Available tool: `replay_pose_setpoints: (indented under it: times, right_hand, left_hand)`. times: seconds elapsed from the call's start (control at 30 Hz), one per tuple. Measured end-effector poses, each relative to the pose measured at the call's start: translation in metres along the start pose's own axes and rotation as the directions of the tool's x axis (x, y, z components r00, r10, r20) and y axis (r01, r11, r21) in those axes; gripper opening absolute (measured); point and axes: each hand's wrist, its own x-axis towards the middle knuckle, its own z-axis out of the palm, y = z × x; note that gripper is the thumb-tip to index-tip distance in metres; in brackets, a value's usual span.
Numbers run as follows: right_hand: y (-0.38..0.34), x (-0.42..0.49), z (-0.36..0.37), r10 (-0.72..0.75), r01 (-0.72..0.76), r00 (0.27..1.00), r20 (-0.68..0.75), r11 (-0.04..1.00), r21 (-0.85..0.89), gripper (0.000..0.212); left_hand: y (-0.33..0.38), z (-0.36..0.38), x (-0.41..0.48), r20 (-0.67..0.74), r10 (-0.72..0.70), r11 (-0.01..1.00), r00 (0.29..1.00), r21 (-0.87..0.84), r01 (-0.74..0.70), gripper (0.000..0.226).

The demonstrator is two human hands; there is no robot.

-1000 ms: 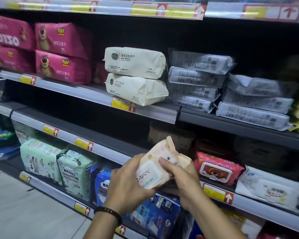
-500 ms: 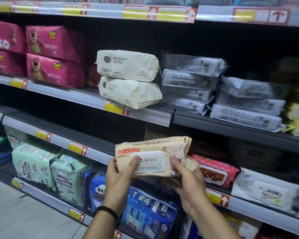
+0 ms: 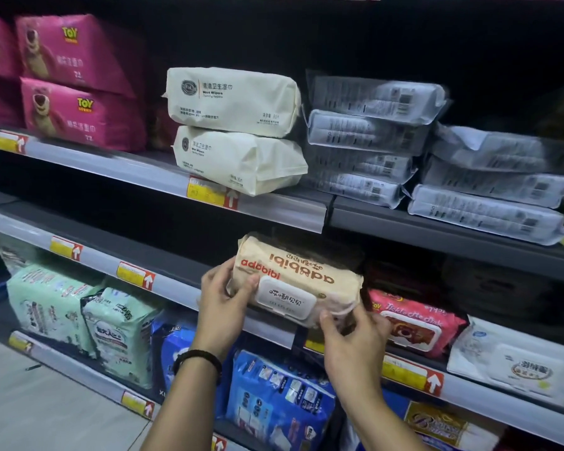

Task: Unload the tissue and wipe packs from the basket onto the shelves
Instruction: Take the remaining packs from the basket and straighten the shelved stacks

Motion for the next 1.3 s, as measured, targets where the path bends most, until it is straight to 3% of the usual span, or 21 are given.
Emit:
replay_pose_setpoints:
  times: [0.07, 0.2, 0.33, 0.5, 0.63, 0.8, 0.87, 1.0, 1.1, 1.3]
  right_hand:
    - [0.004, 0.006, 0.002, 0.01, -0.009, 0.999, 0.048, 1.0, -0.006, 0.028]
    - [0.007, 0.013, 0.009, -0.042, 0.045, 0.996, 0.076, 0.998, -0.044, 0.059]
    - [0.005, 0.012, 0.011, -0.065, 0.069, 0.996, 0.057, 0.995, -0.066, 0.06]
    - [0.013, 0.013, 0.013, -0.022, 0.026, 0.995, 0.096, 0.999, -0.036, 0.085]
    - [0.015, 0.009, 0.009, 0.027, -0.028, 0.991, 0.135, 1.0, 0.003, 0.096]
    - [0.01, -0.003, 0.003, 0.03, -0.037, 0.986, 0.163, 0.999, 0.038, 0.104]
    - [0.009, -0.004, -0.001, 0.031, -0.038, 0.983, 0.179, 0.999, 0.036, 0.107]
    - [0.002, -0.005, -0.009, 0.045, -0.053, 0.978, 0.205, 0.998, 0.035, 0.109]
    - [-0.001, -0.003, -0.012, 0.056, -0.061, 0.962, 0.267, 0.998, 0.01, 0.111]
    - [-0.01, 0.009, -0.03, 0.118, -0.127, 0.903, 0.413, 0.992, -0.005, 0.075]
  left_hand:
    - [-0.007, 0.004, 0.008, 0.028, 0.006, 1.0, 1.0, 0.031, -0.007, 0.046]
    - [-0.016, 0.016, 0.009, 0.054, 0.006, 0.979, 0.999, 0.205, -0.017, 0.081]
    - [-0.014, 0.035, 0.004, -0.038, 0.04, 0.927, 0.998, 0.375, -0.023, 0.092]
    - [-0.014, 0.046, 0.004, 0.0, -0.041, 0.841, 0.999, 0.539, 0.034, 0.102]
    - [-0.016, 0.055, -0.001, 0.041, -0.062, 0.858, 0.997, 0.512, 0.032, 0.103]
    - [-0.025, 0.052, 0.002, -0.047, 0.052, 0.931, 0.998, 0.365, -0.031, 0.085]
    - [-0.023, 0.053, -0.002, -0.079, 0.07, 0.918, 0.994, 0.395, -0.033, 0.086]
    - [-0.017, 0.054, -0.01, -0.035, 0.049, 0.862, 0.998, 0.507, -0.025, 0.093]
    - [-0.013, 0.053, -0.01, -0.028, 0.004, 0.869, 1.0, 0.495, 0.01, 0.095]
    - [-0.002, 0.042, -0.011, 0.027, -0.064, 0.886, 0.998, 0.462, 0.044, 0.1]
